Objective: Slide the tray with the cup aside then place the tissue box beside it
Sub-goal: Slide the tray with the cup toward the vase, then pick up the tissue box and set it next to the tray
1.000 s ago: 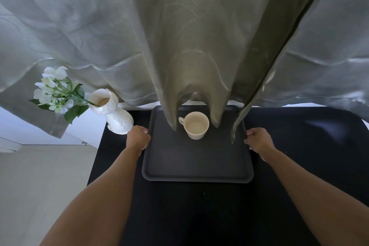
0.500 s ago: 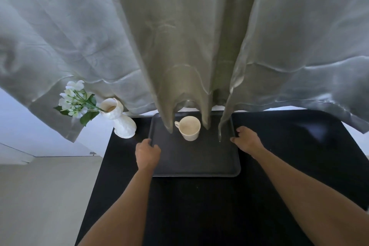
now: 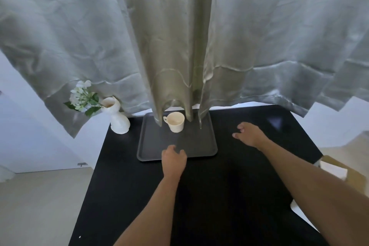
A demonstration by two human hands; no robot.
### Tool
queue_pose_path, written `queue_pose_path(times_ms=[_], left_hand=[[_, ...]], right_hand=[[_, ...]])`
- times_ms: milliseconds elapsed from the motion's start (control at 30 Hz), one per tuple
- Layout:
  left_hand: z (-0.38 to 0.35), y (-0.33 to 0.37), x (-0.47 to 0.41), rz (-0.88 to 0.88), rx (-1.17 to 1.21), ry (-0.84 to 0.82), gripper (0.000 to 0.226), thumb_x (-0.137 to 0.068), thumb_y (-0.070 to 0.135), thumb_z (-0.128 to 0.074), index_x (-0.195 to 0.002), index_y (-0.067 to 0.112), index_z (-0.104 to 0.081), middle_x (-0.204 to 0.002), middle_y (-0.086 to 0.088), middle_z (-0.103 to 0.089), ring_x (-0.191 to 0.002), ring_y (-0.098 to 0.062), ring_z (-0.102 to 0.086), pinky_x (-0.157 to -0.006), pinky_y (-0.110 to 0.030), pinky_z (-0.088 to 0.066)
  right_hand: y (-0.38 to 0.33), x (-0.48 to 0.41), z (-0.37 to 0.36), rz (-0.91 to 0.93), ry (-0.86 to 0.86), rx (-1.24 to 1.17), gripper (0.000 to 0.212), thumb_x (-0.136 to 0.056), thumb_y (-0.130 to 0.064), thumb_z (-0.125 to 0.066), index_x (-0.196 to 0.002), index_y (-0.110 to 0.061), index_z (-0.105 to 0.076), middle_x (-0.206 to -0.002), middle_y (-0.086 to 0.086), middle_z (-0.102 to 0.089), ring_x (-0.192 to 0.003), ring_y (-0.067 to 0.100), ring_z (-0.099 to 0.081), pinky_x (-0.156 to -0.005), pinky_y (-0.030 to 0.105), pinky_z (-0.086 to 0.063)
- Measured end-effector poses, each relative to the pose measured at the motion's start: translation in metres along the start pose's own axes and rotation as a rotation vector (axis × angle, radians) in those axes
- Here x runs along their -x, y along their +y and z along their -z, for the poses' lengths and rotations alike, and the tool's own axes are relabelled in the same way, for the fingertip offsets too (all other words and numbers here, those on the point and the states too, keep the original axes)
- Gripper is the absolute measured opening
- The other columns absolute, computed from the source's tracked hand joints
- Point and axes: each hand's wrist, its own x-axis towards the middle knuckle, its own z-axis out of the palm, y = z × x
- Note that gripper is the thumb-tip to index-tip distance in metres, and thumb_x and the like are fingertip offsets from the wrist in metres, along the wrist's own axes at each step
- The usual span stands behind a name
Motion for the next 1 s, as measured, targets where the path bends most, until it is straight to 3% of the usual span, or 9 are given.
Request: queue_pose_path(times_ms=[200,333,500,633,700,833,1000], left_hand=[[-0.028,0.012,0.061,-0.023,0.04,-0.083,0.053,-0.091,0.027,-0.06,-0.14,0.012,-0.045,-0.139,-0.01,-0.051,-0.098,-0.01,-0.055,-0.078,-0.024,-0.042],[-0.053,0.019,0.099,-0.021,0.061,-0.133,0.056,-0.091,0.029,-0.06,-0.142,0.015,-0.041,-0.138,-0.008,-0.048,-0.071,-0.001,-0.047,-0.063,-0.018,-0.038],[-0.088,0.026,0.139,0.0,0.062,-0.197,0.059,-0.091,0.032,-0.06,-0.144,0.018,-0.038,-0.14,-0.007,-0.046,-0.085,-0.006,-0.054,-0.072,-0.023,-0.045],[-0.125,0.033,0.171,-0.004,0.06,-0.221,0.06,-0.09,0.031,-0.061,-0.144,0.02,-0.038,-0.138,-0.005,-0.048,-0.073,-0.001,-0.048,-0.061,-0.017,-0.038],[-0.145,0.035,0.187,0.006,0.07,-0.235,0.06,-0.09,0.03,-0.062,-0.144,0.02,-0.038,-0.137,-0.005,-0.049,-0.08,-0.002,-0.051,-0.066,-0.017,-0.04],[-0.194,0.044,0.225,0.053,0.083,-0.213,0.061,-0.09,0.03,-0.063,-0.144,0.02,-0.038,-0.14,-0.005,-0.048,-0.114,-0.013,-0.055,-0.084,-0.025,-0.045],[-0.253,0.059,0.267,0.145,0.109,-0.126,0.064,-0.088,0.032,-0.065,-0.144,0.021,-0.037,-0.143,-0.004,-0.047,-0.125,-0.017,-0.051,-0.096,-0.033,-0.048]], right_hand=[[0.027,0.046,0.027,0.012,0.053,0.062,0.053,-0.09,-0.034,-0.063,-0.134,-0.008,-0.051,-0.139,0.014,-0.054,-0.122,0.031,-0.055,-0.099,0.038,-0.042],[0.052,0.067,0.049,-0.011,0.084,0.037,0.051,-0.091,-0.032,-0.063,-0.135,-0.009,-0.051,-0.138,0.014,-0.055,-0.12,0.031,-0.057,-0.1,0.039,-0.044],[0.093,0.082,0.076,-0.021,0.132,0.064,0.049,-0.094,-0.034,-0.057,-0.136,-0.009,-0.05,-0.142,0.013,-0.052,-0.127,0.033,-0.052,-0.103,0.038,-0.041],[0.138,0.087,0.098,-0.039,0.141,0.08,0.047,-0.096,-0.035,-0.054,-0.136,-0.009,-0.05,-0.142,0.013,-0.053,-0.129,0.033,-0.05,-0.106,0.038,-0.037],[0.162,0.086,0.108,-0.043,0.144,0.056,0.046,-0.097,-0.034,-0.053,-0.135,-0.009,-0.05,-0.143,0.013,-0.053,-0.129,0.033,-0.05,-0.107,0.039,-0.037],[0.216,0.081,0.13,-0.039,0.125,0.097,0.042,-0.099,-0.031,-0.047,-0.136,-0.011,-0.049,-0.148,0.01,-0.047,-0.133,0.031,-0.046,-0.11,0.038,-0.034],[0.274,0.073,0.149,-0.027,0.171,0.011,0.039,-0.1,-0.03,-0.046,-0.134,-0.011,-0.051,-0.145,0.009,-0.051,-0.13,0.031,-0.05,-0.11,0.04,-0.035]])
